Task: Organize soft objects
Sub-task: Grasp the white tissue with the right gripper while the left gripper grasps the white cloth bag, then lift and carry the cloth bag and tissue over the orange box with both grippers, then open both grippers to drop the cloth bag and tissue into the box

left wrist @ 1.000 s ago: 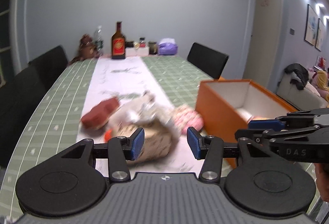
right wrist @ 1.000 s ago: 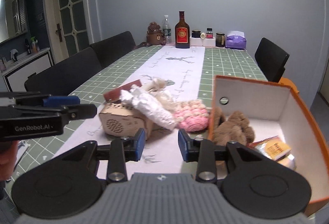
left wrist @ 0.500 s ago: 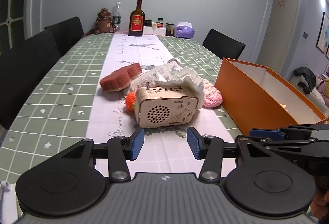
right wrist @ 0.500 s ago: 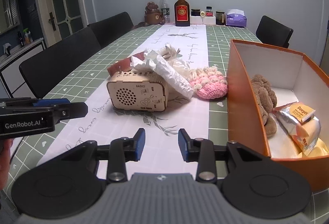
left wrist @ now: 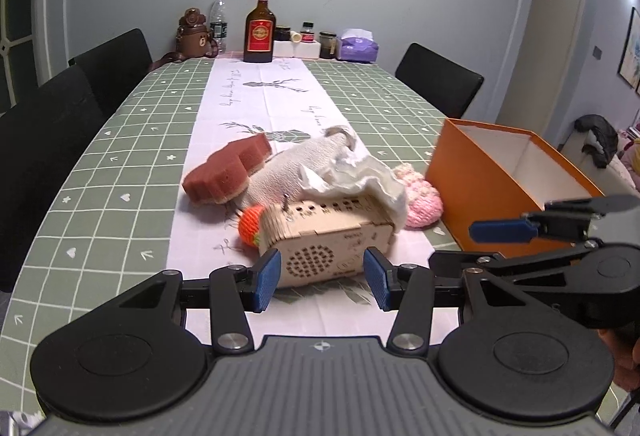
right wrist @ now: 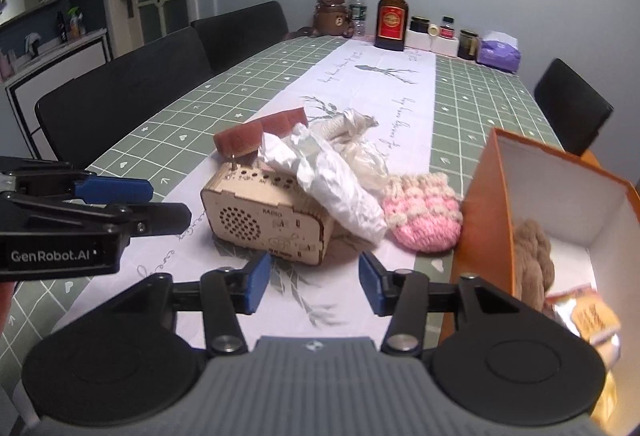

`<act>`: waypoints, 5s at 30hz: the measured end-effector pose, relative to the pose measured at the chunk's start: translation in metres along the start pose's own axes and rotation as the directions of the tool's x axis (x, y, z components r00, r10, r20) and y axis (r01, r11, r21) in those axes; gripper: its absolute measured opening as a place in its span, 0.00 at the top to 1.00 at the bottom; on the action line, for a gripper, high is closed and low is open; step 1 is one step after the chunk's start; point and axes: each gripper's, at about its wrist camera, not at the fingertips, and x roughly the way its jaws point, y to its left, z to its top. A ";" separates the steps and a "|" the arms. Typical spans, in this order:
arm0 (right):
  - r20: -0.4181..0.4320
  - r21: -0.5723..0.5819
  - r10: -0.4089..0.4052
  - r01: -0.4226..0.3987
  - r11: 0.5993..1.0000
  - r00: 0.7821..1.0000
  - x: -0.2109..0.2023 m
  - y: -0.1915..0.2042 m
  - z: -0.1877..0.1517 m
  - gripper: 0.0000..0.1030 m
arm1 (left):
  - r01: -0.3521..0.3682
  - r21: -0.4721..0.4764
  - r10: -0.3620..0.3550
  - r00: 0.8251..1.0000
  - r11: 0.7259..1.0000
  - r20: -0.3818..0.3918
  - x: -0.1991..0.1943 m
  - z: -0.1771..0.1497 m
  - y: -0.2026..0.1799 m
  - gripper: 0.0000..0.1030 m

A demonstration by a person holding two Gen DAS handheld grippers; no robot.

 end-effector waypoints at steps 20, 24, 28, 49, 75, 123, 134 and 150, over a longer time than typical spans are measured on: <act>-0.136 -0.060 0.021 -0.030 0.998 0.990 0.090 -0.024 0.079 0.68 | -0.022 -0.024 0.021 0.999 0.999 -0.033 0.044 0.047 0.019 0.45; -0.171 -0.041 0.017 -0.024 0.999 0.985 0.103 -0.034 0.082 0.67 | -0.026 0.013 0.026 0.997 1.000 -0.066 0.058 0.055 0.016 0.44; -0.194 -0.009 0.063 -0.066 0.998 0.979 0.110 -0.040 0.081 0.91 | -0.016 0.048 0.021 0.995 0.999 -0.103 0.071 0.062 0.013 0.45; -0.059 0.138 -0.016 0.024 0.990 0.998 0.082 -0.091 0.089 0.92 | 0.039 0.393 0.072 0.962 0.919 -0.265 0.162 0.085 -0.032 0.34; 0.021 0.141 -0.004 0.001 0.990 1.000 0.033 -0.079 0.100 0.92 | -0.041 0.210 0.039 0.999 0.977 0.013 0.069 0.127 -0.017 0.94; -0.287 0.220 -0.153 0.220 0.950 0.946 -0.098 -0.191 -0.046 0.92 | 0.357 0.219 -0.289 0.912 0.908 -0.291 0.054 0.047 -0.220 0.95; -0.444 0.134 -0.044 0.115 0.984 0.895 -0.059 -0.194 -0.049 0.92 | 0.333 0.199 -0.231 0.883 0.922 -0.408 0.070 0.038 -0.227 0.94; -0.515 0.126 0.056 0.011 0.992 0.855 -0.027 -0.202 -0.050 0.91 | 0.291 0.310 -0.064 0.814 0.905 -0.577 0.105 0.037 -0.245 0.90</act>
